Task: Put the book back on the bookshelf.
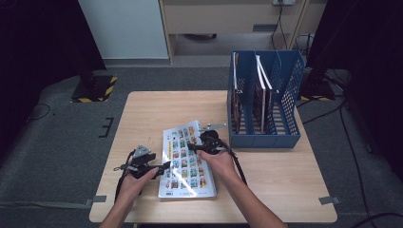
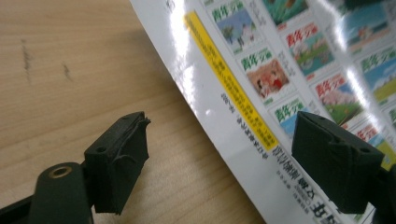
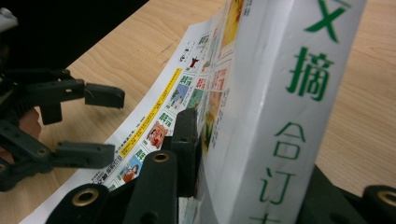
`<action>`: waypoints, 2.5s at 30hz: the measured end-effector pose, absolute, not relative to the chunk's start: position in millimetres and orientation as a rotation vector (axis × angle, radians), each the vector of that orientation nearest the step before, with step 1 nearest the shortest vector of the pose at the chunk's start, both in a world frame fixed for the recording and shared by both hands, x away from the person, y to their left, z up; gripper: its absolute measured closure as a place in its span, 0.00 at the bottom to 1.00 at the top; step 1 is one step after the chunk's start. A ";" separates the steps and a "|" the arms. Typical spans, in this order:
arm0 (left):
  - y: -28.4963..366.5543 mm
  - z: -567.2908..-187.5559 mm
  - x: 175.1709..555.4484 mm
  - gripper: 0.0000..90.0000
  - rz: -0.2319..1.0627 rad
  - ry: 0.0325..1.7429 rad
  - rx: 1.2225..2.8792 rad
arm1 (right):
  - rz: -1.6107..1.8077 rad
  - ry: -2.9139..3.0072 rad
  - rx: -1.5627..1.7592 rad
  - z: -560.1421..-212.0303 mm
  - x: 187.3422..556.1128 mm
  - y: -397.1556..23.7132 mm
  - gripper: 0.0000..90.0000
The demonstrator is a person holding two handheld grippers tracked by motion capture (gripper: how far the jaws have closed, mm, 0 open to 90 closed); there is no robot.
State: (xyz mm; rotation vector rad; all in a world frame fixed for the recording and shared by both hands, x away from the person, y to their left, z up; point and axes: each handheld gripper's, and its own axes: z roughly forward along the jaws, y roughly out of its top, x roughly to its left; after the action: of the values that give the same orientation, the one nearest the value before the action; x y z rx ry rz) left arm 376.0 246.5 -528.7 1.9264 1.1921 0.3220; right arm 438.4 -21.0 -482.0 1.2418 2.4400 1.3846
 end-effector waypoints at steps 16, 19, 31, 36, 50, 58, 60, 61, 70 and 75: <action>242.2 -534.4 379.4 0.19 0.215 1.153 1.919 | 1.454 2.346 1.106 -470.9 429.5 -22.9 0.79; 241.9 -535.2 380.6 0.21 0.185 1.137 1.905 | 1.477 2.331 1.086 -469.3 428.5 -23.1 0.79; 250.3 -533.0 382.9 0.56 0.067 1.171 1.844 | 1.543 2.330 1.017 -465.4 425.7 -20.8 0.79; 252.7 -530.3 382.1 0.70 0.085 1.172 1.833 | 1.564 2.326 1.008 -464.6 425.7 -22.1 0.79; 251.9 -526.8 380.1 0.79 0.119 1.155 1.848 | 1.462 2.426 0.957 -451.8 430.4 -11.4 0.72; 252.5 -523.9 379.5 0.82 0.126 1.143 1.856 | 1.383 2.455 0.976 -446.6 435.8 -4.2 0.75; 251.9 -522.5 379.4 0.83 0.131 1.136 1.863 | 1.365 2.455 0.982 -446.8 437.3 -4.4 0.74; 251.5 -522.2 379.1 0.83 0.136 1.134 1.866 | 1.361 2.453 0.988 -447.2 438.1 -4.7 0.73; 252.1 -517.8 378.4 0.83 0.152 1.132 1.837 | 1.371 2.433 1.010 -446.9 441.7 -9.6 0.79; 253.1 -514.5 376.7 0.69 0.219 1.135 1.833 | 1.410 2.385 0.956 -441.6 438.0 -10.4 0.80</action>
State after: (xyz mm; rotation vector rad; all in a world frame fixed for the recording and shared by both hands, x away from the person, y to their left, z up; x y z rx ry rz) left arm 376.7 253.1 -514.5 1.8328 1.1349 0.2194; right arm 438.0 -10.4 -441.6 0.9564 2.3853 1.4096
